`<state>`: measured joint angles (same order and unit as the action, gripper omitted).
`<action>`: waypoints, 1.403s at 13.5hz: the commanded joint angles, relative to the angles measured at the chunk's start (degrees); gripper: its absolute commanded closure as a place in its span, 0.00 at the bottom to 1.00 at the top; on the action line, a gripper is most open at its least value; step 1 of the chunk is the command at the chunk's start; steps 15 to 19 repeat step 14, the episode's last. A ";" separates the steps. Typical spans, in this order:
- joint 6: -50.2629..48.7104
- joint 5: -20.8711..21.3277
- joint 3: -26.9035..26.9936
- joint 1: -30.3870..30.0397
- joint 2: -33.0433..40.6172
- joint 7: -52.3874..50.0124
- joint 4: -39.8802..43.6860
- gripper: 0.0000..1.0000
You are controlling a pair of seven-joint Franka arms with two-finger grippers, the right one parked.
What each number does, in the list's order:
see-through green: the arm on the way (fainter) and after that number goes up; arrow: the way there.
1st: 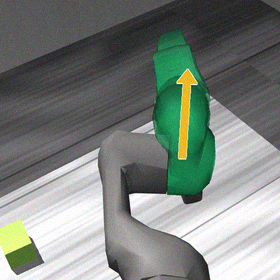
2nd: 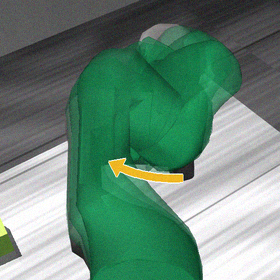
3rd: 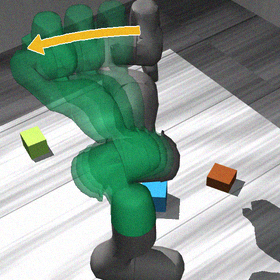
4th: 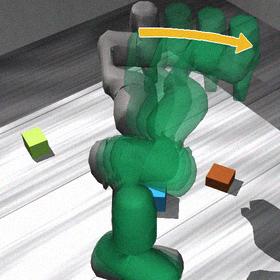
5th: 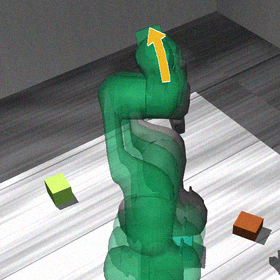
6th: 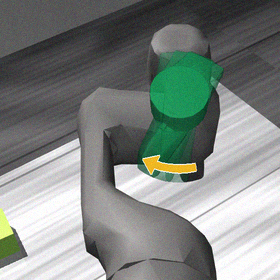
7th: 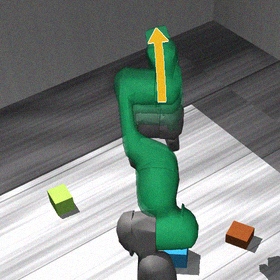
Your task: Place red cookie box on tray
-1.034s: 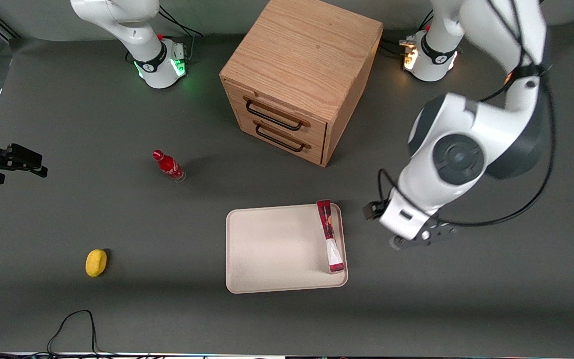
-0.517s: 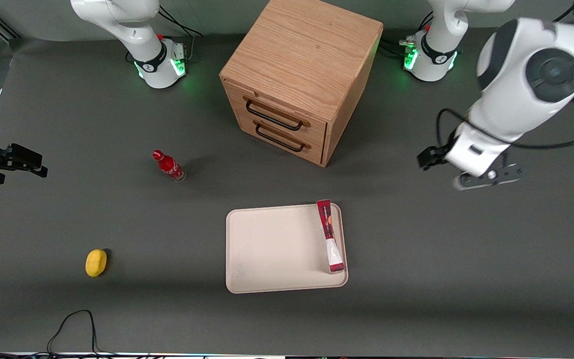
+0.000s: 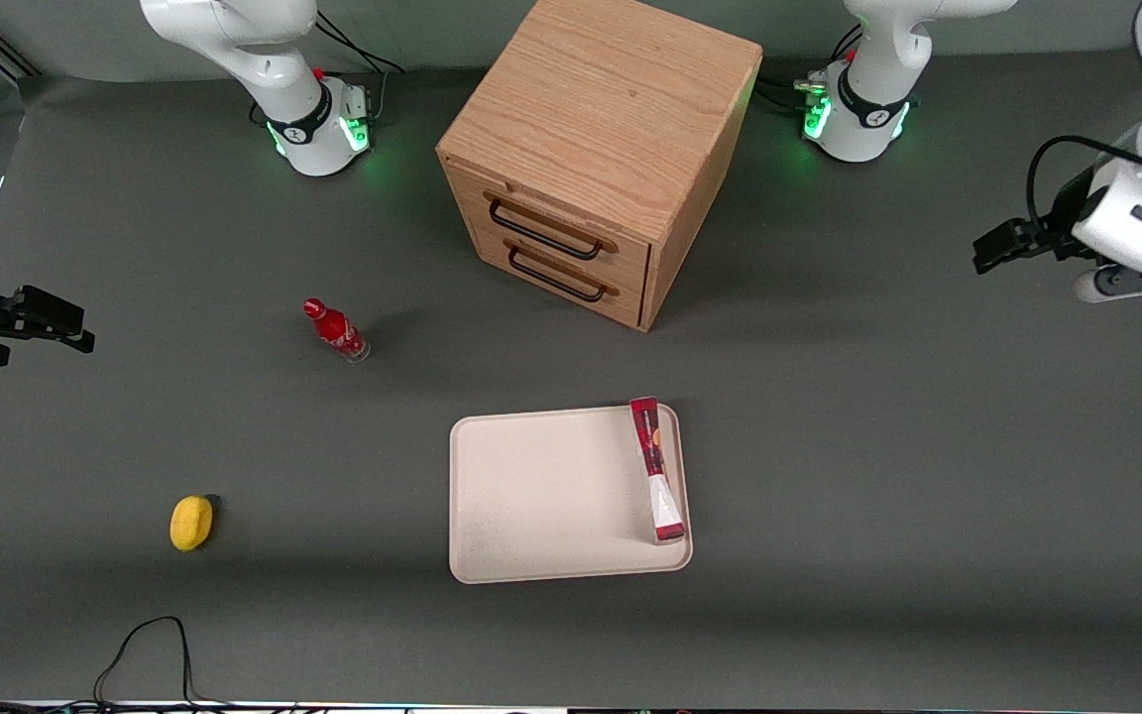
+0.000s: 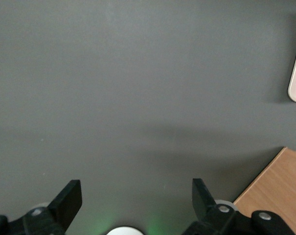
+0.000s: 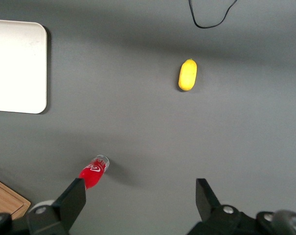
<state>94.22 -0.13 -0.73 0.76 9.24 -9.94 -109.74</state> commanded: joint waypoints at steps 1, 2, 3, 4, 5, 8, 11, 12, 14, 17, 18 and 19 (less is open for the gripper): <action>-2.55 1.53 -1.11 0.56 -0.36 -0.07 2.77 0.00; -2.55 3.02 -1.11 0.56 -0.80 -0.16 2.95 0.00; -4.20 3.38 -1.03 0.56 -1.85 -0.16 3.91 0.00; -6.48 3.38 -1.02 0.30 -2.03 0.01 4.09 0.00; -6.42 3.47 -0.94 0.30 -2.38 0.62 4.36 0.00; -8.78 3.82 -1.02 1.00 -6.68 0.89 11.37 0.00; -7.74 3.30 -1.11 1.09 -6.87 0.89 12.61 0.00; -7.47 3.21 -1.11 1.61 -6.78 0.89 12.88 0.00; -6.51 3.56 -1.20 1.88 -7.48 0.98 13.24 0.00; -6.51 3.56 -1.20 1.88 -7.48 0.98 13.24 0.00; -6.51 3.56 -1.20 1.88 -7.48 0.98 13.24 0.00; -6.51 3.56 -1.20 1.88 -7.48 0.98 13.24 0.00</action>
